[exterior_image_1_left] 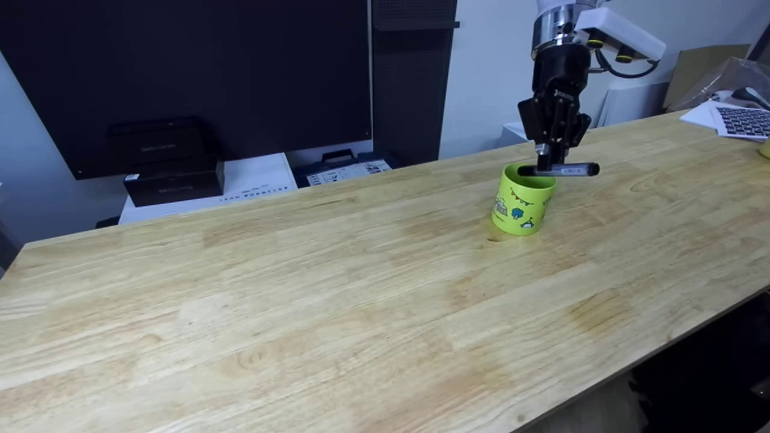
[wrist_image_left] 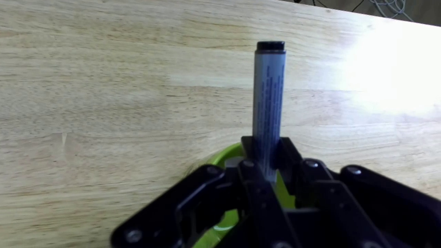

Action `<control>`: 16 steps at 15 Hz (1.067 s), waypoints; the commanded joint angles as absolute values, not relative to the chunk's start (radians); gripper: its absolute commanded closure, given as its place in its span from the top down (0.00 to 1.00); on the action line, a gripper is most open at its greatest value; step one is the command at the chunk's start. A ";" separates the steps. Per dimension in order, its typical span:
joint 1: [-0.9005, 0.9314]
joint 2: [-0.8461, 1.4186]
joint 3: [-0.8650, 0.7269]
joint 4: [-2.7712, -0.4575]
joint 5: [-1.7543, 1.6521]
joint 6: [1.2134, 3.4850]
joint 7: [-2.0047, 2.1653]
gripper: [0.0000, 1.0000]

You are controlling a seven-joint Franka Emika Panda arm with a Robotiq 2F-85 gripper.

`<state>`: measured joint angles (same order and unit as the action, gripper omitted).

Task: Put the black marker inside the yellow mug

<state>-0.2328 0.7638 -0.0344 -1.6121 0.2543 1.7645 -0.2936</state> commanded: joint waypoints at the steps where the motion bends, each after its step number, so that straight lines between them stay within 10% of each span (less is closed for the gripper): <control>1: -0.246 0.802 -0.022 -1.535 0.254 1.708 -0.278 0.05; 2: -0.246 0.806 -0.022 -1.526 0.254 1.699 -0.278 0.05; 4: -0.244 0.812 -0.020 -1.510 0.252 1.684 -0.280 0.47; 16: -0.185 0.738 -0.034 -1.536 0.167 1.746 -0.270 1.00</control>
